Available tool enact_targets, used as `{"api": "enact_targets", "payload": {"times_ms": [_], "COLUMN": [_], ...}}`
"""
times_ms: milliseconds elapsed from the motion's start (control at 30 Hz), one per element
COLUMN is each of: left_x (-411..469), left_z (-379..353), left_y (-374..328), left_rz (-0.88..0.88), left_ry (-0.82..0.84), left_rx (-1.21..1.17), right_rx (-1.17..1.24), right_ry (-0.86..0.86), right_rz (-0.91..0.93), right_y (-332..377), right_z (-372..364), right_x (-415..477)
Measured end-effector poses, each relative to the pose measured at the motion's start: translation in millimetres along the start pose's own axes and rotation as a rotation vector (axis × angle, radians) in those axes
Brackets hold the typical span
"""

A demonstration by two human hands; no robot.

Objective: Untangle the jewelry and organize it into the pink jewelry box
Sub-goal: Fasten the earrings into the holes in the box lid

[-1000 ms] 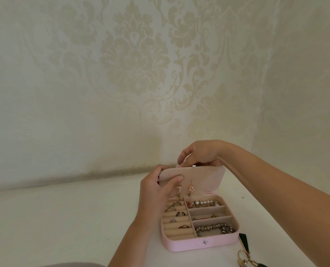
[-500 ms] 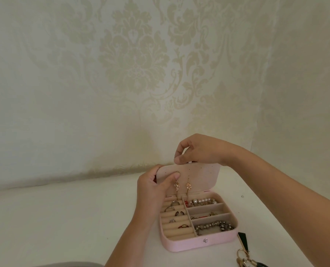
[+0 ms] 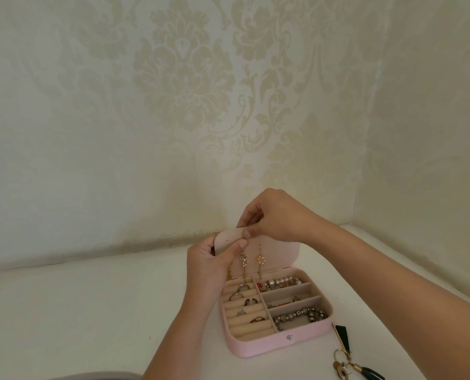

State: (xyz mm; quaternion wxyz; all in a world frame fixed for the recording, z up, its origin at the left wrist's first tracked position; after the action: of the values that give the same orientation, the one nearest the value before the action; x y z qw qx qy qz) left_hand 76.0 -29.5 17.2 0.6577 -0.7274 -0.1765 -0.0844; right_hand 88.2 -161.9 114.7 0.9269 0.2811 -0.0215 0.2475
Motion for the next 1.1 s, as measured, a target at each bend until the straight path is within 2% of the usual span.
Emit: {"api": "enact_targets", "payload": {"times_ms": [400, 467, 533, 600, 633, 733, 867, 1000, 1100], "left_x": [0, 0, 1, 1, 2, 3, 1, -2, -3], "left_z": [-2, -2, -2, -3, -3, -2, -2, -3, -3], "left_y": [2, 2, 3, 4, 5, 9, 7, 6, 8], "left_rz": [-0.041, -0.063, -0.061, -0.047, -0.032, 0.026, 0.035, 0.043, 0.051], "left_ry": [0.085, 0.075, 0.065, 0.062, 0.067, 0.081, 0.066, 0.019, 0.002], "left_rx": [0.042, 0.07, 0.067, 0.052, 0.043, -0.014, -0.044, -0.031, -0.028], "right_rx": [0.025, 0.123, 0.211, 0.194, 0.139, -0.059, -0.145, -0.441, -0.579], "right_ry": [0.097, -0.044, -0.325, -0.548, -0.589, -0.449, -0.181, 0.107, 0.174], "right_rz": [0.063, 0.059, 0.025, -0.059, -0.122, -0.401, -0.743, -0.854, -0.862], "right_y": [-9, -16, -32, -56, -71, -123, -177, -192, -192], "right_z": [-4, 3, 17, 34, 41, 52, 56, 47, 36], "right_x": [1, -8, -24, -49, -61, -94, -131, -146, -143]}}
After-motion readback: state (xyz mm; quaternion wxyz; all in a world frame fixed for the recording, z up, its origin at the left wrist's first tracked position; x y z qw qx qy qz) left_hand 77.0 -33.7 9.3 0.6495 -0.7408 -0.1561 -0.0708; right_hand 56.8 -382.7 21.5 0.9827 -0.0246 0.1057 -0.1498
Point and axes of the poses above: each hand's wrist, its own x-axis towards the middle knuckle, its own z-axis out of the back of the hand, y = z × x, the point moved 2 cm from there along x, towards the middle knuckle, and after that the axes turned 3 degrees about y, right-handed, at the moved point
